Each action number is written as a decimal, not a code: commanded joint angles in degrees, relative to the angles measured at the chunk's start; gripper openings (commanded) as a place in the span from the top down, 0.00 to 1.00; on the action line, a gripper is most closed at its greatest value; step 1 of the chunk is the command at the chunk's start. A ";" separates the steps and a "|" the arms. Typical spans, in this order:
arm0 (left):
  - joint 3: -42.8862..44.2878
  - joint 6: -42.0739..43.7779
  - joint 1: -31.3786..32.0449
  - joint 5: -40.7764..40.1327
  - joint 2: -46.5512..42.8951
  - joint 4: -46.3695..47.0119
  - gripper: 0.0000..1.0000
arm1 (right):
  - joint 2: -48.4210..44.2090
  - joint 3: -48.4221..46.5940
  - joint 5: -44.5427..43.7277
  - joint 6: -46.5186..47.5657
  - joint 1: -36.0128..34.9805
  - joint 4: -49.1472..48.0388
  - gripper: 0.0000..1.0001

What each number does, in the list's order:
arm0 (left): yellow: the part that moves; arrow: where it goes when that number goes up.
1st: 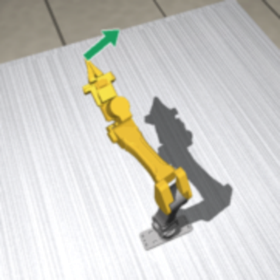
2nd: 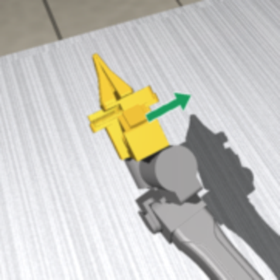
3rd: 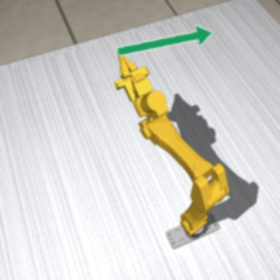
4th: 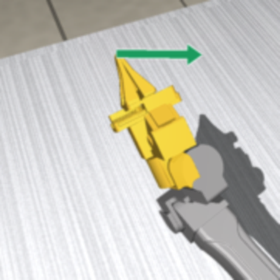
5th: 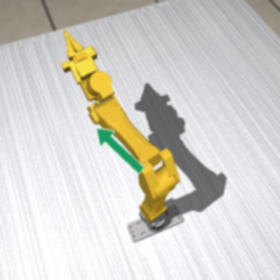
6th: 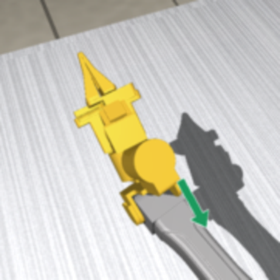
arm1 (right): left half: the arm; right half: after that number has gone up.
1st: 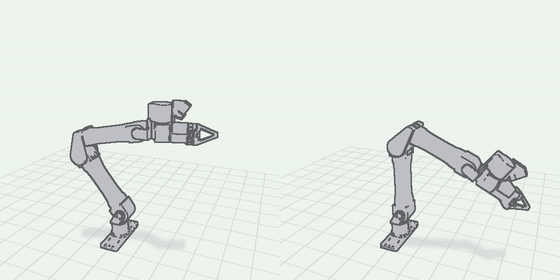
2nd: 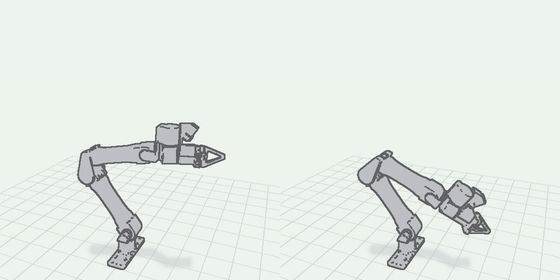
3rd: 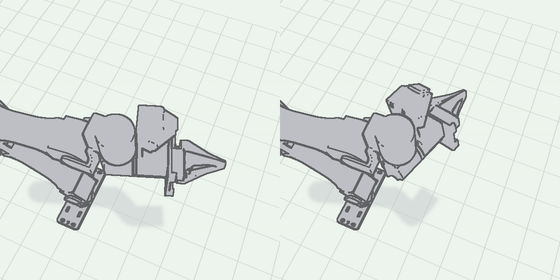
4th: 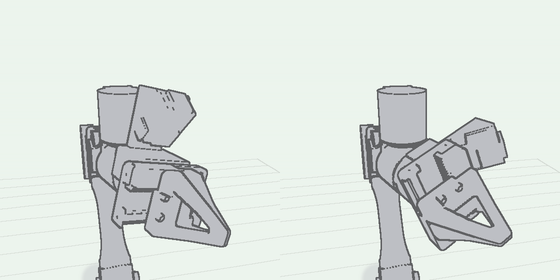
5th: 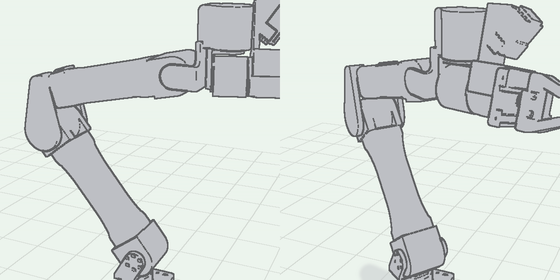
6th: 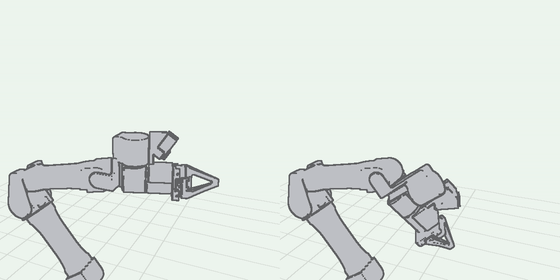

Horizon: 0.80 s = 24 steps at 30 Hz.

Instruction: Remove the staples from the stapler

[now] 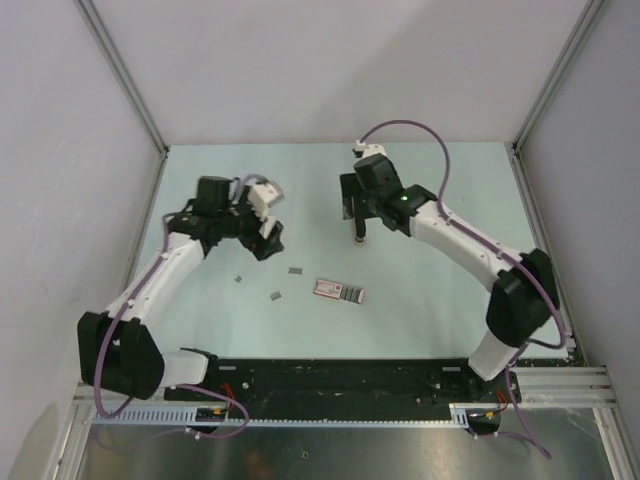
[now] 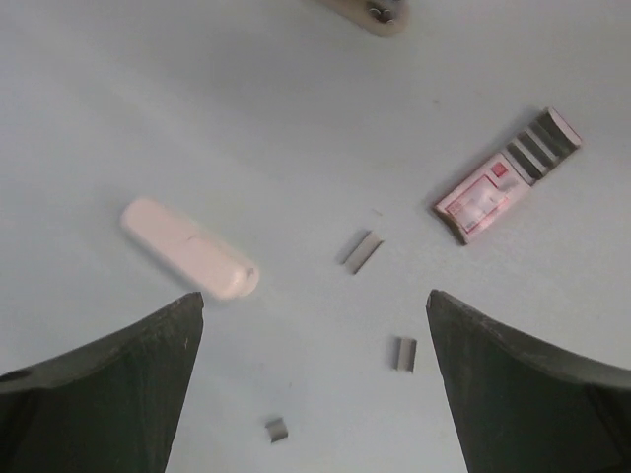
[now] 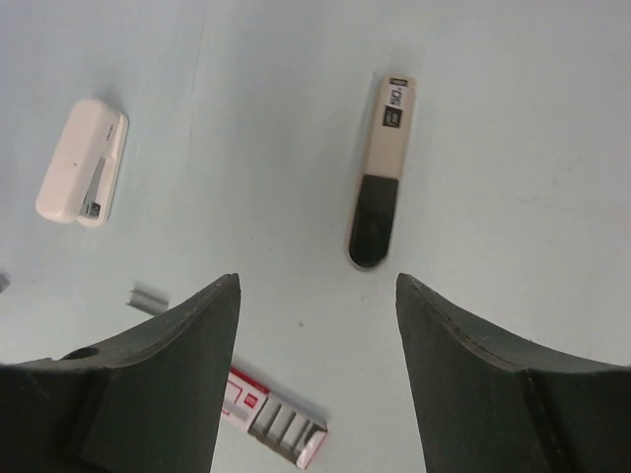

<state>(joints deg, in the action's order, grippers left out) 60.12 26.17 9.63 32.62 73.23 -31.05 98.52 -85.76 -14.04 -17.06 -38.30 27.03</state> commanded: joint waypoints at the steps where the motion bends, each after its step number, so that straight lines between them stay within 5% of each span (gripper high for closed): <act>1: -1.56 13.02 9.89 -6.96 4.00 -0.23 0.01 | -8.39 5.89 2.89 -1.42 2.02 -4.86 0.33; 9: 0.29 25.76 15.76 -11.48 14.96 -0.31 0.01 | -15.98 11.13 6.49 -2.66 4.17 -5.88 0.47; 24: 5.92 26.55 17.17 -11.93 26.50 -3.61 0.06 | -16.99 15.13 11.80 -4.29 6.38 -9.06 0.57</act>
<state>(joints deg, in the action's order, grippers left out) 63.20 51.57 25.98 19.81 98.48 -33.80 82.83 -70.98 -4.27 -20.32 -32.32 21.06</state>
